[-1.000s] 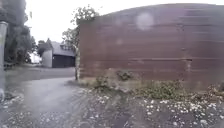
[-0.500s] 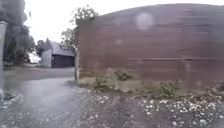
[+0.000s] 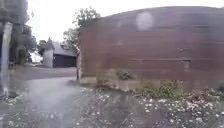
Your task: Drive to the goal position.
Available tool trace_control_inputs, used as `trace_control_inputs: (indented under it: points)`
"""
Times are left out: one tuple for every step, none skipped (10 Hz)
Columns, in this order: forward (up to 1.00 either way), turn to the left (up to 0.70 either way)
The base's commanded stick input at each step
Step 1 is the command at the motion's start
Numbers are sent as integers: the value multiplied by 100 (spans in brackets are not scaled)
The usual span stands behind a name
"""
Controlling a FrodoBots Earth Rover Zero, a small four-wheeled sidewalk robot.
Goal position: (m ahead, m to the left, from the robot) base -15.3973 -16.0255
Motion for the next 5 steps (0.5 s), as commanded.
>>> trace_control_inputs:
  points:
    - [-45,27]
    - [-45,27]
    - [-45,27]
    - [-45,27]
    - [-28,21]
